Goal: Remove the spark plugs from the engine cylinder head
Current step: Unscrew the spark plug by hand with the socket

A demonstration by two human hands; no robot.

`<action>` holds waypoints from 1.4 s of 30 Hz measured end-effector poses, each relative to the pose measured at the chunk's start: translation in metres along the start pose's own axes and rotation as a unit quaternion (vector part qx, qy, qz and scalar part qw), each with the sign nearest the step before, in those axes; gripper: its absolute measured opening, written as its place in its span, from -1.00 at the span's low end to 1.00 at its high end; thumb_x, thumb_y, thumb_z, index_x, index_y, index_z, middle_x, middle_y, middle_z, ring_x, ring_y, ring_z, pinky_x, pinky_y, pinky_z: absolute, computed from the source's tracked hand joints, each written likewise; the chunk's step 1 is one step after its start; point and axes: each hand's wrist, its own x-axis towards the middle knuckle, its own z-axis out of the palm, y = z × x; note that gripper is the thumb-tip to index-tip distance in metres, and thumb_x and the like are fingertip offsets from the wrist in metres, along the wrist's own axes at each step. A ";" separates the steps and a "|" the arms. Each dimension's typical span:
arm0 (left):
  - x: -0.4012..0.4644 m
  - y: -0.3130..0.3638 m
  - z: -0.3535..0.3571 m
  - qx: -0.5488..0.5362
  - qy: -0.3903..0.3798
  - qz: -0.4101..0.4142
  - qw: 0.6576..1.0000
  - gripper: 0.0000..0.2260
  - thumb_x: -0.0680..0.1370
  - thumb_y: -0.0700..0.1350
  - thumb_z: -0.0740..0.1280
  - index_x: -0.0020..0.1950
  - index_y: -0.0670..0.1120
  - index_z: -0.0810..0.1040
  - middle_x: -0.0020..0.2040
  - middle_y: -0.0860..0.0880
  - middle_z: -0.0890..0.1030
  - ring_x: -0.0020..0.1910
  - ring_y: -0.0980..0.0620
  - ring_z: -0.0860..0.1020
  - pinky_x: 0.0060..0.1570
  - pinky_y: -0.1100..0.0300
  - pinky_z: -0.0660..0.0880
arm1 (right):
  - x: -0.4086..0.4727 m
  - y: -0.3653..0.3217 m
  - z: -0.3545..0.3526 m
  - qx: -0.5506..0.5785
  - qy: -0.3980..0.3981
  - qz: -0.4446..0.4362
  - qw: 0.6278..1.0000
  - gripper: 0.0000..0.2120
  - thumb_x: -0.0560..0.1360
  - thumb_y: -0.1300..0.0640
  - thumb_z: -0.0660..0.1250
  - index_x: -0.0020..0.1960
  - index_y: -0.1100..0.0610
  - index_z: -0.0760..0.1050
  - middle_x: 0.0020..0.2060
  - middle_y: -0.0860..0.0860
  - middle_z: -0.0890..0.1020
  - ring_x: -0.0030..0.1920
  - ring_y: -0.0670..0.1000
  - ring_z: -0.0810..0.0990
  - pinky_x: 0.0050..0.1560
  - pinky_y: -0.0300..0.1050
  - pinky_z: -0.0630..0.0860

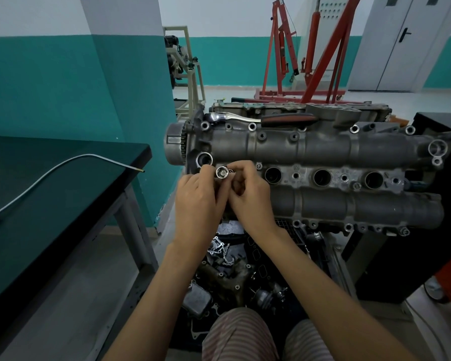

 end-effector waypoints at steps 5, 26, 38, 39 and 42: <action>0.000 0.000 0.000 -0.002 -0.007 0.006 1.000 -0.84 0.53 -0.14 0.30 0.00 -0.24 0.54 -0.39 0.01 0.50 -0.36 0.13 0.32 -0.18 0.26 0.26 | -0.002 -0.001 -0.001 0.016 -0.006 -0.004 1.000 -0.90 0.50 0.15 0.26 0.00 0.12 0.49 -0.26 -0.09 0.57 -0.23 -0.13 0.54 -0.20 -0.17 0.50; -0.001 0.004 -0.001 -0.026 0.004 -0.029 0.999 -0.94 0.49 -0.24 0.34 -0.07 -0.23 0.53 -0.35 -0.02 0.54 -0.31 0.12 0.34 -0.22 0.29 0.25 | 0.000 -0.001 -0.002 -0.005 -0.030 -0.040 0.999 -0.72 0.52 0.15 0.21 0.22 0.11 0.48 -0.06 -0.07 0.62 -0.08 -0.21 0.53 -0.01 -0.26 0.48; 0.005 0.005 -0.012 -0.070 -0.051 -0.059 0.995 -0.75 0.55 0.00 0.24 0.12 -0.13 0.49 -0.37 0.09 0.46 -0.39 0.07 0.39 -0.29 0.30 0.25 | 0.001 -0.002 -0.002 0.025 -0.021 -0.029 0.999 -0.77 0.54 0.15 0.22 0.16 0.10 0.52 -0.12 -0.12 0.62 -0.15 -0.22 0.56 -0.12 -0.33 0.47; 0.006 0.003 -0.013 -0.073 -0.057 -0.052 0.994 -0.74 0.55 0.01 0.19 0.12 -0.12 0.48 -0.36 0.11 0.45 -0.37 0.07 0.40 -0.31 0.32 0.23 | 0.002 -0.002 -0.002 0.023 -0.027 -0.041 0.999 -0.75 0.54 0.14 0.19 0.19 0.07 0.51 -0.08 -0.12 0.63 -0.11 -0.22 0.57 -0.09 -0.33 0.48; 0.004 0.000 -0.012 -0.078 -0.056 -0.061 0.994 -0.74 0.55 0.05 0.13 0.06 -0.08 0.47 -0.30 0.07 0.51 -0.33 0.03 0.43 -0.32 0.38 0.29 | 0.002 -0.002 -0.003 0.022 -0.034 -0.061 0.997 -0.72 0.55 0.13 0.16 0.21 0.07 0.49 -0.01 -0.08 0.64 -0.03 -0.17 0.59 -0.02 -0.28 0.50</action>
